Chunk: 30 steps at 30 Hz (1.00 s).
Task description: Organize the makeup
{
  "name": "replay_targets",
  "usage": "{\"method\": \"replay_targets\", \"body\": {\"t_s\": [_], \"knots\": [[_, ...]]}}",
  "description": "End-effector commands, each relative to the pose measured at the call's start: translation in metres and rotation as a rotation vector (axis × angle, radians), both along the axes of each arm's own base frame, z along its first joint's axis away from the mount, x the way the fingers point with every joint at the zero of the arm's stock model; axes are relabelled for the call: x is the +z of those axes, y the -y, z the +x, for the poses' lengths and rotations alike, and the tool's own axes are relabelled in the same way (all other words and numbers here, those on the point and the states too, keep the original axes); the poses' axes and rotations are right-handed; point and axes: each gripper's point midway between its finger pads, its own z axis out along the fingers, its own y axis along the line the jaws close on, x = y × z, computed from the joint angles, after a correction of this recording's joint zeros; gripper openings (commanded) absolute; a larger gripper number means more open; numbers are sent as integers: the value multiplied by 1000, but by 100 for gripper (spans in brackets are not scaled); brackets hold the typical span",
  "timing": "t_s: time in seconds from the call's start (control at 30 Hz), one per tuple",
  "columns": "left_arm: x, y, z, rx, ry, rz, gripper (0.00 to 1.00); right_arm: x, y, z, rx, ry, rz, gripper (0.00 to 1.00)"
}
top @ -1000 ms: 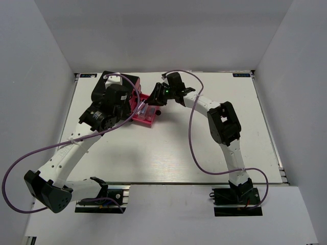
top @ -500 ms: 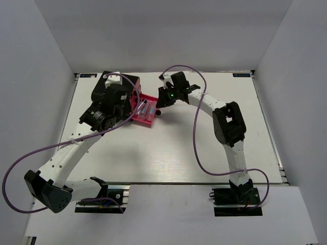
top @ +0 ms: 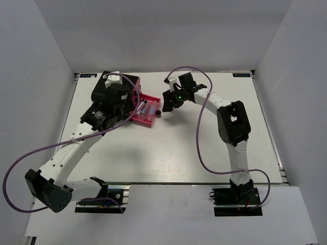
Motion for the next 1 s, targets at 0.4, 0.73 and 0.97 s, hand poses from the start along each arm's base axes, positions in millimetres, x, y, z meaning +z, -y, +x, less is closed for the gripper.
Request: {"method": "replay_targets", "body": {"t_s": [0.4, 0.73, 0.97], "knots": [[-5, -2, -10, 56, 6, -94, 60, -27, -28, -4, 181, -23, 74, 67], [-8, 3, -9, 80, 0, -141, 59, -33, -43, -2, 214, -11, 105, 65], [-11, 3, -11, 105, -10, -168, 59, -41, -52, -7, 236, 3, 111, 62]]}}
